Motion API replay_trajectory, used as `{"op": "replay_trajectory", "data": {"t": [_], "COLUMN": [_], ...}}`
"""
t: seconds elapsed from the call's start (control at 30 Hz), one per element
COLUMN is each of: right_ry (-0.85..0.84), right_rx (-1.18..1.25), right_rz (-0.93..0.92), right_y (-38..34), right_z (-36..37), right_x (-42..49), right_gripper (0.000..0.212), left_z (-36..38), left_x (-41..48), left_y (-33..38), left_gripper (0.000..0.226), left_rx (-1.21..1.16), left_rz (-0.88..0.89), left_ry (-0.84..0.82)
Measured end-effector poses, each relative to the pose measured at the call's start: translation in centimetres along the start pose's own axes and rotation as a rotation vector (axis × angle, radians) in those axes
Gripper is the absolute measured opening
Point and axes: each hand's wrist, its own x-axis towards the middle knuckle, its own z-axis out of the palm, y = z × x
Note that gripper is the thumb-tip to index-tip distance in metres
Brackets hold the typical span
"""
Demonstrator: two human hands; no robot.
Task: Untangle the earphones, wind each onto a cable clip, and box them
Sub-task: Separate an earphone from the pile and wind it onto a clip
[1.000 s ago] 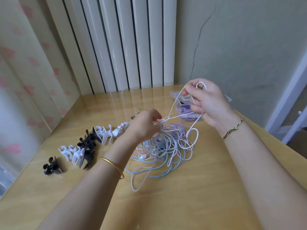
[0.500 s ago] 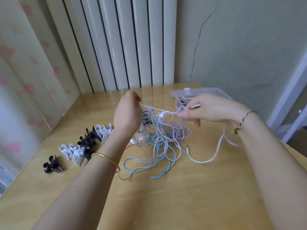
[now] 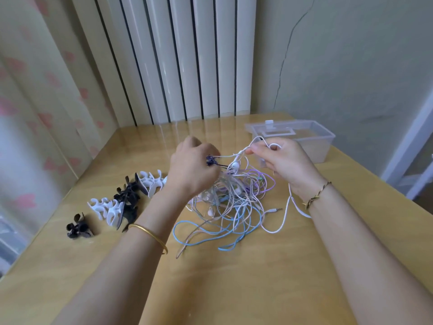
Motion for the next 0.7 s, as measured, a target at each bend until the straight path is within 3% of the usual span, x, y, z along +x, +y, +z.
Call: {"op": "replay_trajectory", "data": {"t": [0.1,0.23,0.47,0.7], "right_ry": [-0.018,-0.009,0.015,0.011], "right_rx": [0.082,0.117,0.063,0.169], "right_rz": [0.001,0.003,-0.034,0.002], "right_y": [0.0,-0.3,-0.1,-0.5], "right_z": [0.5,0.6,1.0,1.5], "right_x": [-0.1,-0.2,-0.3,-0.6], "right_gripper": [0.019,0.019,0.021,0.019], "left_z": [-0.8,0.4,1.1,1.4], "left_x": [0.1,0.6,0.9,0.9], "left_y": [1.8,2.2,1.4,0.5], "left_gripper": [0.042,0.02,0.009,0.025], "left_rx": [-0.125,-0.045,-0.183,-0.233], "left_rz": [0.021,-0.012,-0.01,-0.028], "left_ry": [-0.071,-0.041,0.004,0.116]}}
